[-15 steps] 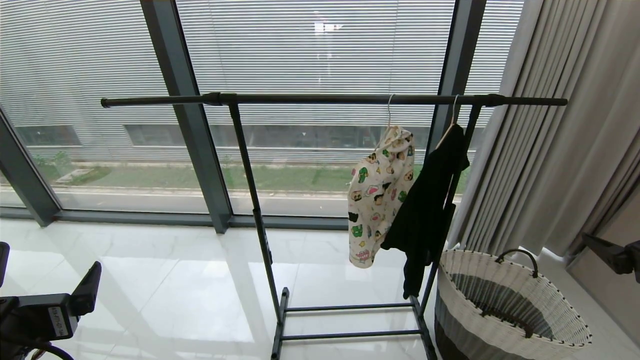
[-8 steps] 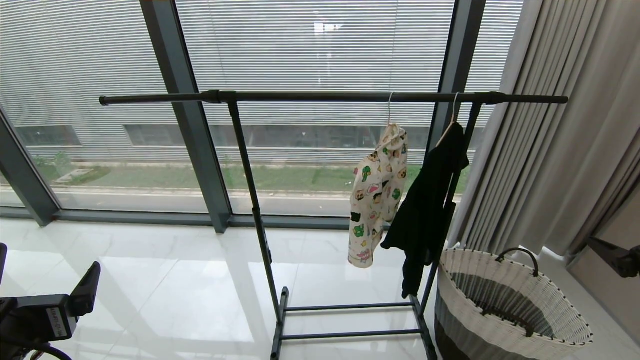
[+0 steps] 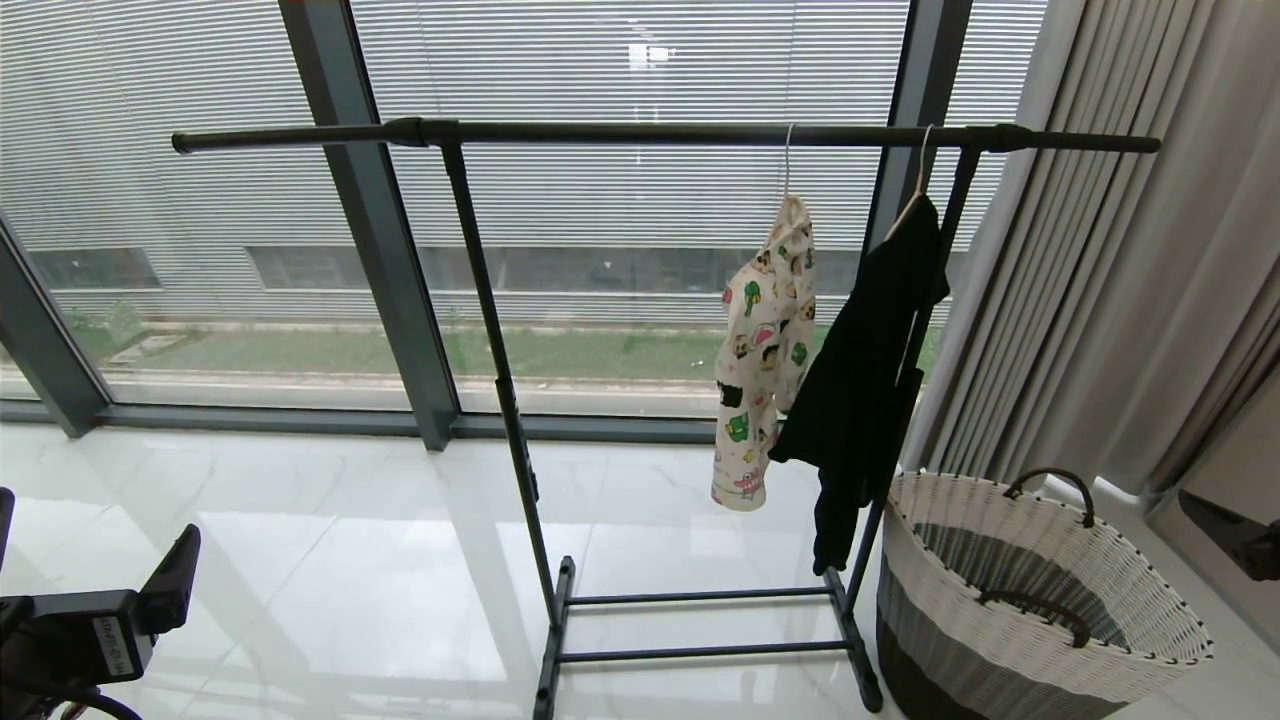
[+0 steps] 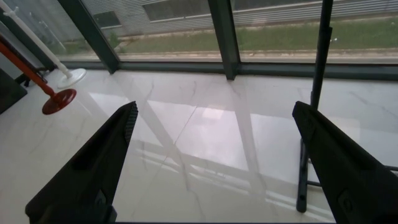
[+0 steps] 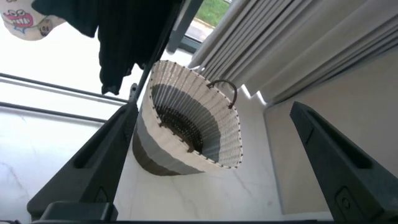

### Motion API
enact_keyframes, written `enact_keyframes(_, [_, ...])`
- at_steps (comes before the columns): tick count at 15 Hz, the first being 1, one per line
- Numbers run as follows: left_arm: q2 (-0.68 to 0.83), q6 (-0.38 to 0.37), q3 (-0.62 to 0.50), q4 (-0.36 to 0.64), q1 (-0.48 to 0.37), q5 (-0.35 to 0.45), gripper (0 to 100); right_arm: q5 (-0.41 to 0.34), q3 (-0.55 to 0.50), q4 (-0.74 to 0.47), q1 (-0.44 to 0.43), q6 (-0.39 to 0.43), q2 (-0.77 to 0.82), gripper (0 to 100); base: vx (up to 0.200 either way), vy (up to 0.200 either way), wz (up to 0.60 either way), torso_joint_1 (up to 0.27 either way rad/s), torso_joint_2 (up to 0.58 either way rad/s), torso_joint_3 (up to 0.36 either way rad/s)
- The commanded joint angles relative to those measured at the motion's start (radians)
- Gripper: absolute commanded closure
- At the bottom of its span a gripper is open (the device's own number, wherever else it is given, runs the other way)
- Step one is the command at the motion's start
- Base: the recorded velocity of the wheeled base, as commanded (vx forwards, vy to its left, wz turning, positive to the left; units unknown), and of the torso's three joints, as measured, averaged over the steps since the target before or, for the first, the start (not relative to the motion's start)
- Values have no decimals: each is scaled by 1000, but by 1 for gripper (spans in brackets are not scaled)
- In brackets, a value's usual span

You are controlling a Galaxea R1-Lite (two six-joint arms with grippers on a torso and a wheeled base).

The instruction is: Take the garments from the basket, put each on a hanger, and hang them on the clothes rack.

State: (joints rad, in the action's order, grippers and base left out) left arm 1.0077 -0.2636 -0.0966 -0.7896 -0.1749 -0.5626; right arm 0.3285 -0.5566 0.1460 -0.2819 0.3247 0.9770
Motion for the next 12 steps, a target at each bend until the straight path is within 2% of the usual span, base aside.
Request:
enact_keyframes(1, [2,0,0,0,0,0,0,0,4,1,0,1,-4,0,0,0,0,-217,500,276])
enact_keyframes(3, [3,7,5,0,0,-3,0,0,20,1,0,1,-14,0,0,0,0,-217,498,283])
enact_keyframes(4, [2,43,14,0,-2,-22,0,0,24,0,0,4,-23,0,0,0,0,-203,496,290])
enact_keyframes(7, [-35,90,63,0,0,-115,0,0,64,1,0,5,-50,0,0,0,0,-199,487,282])
enact_keyframes(12, [-90,87,97,15,0,-117,0,0,116,1,1,4,-77,0,0,0,0,-174,468,286])
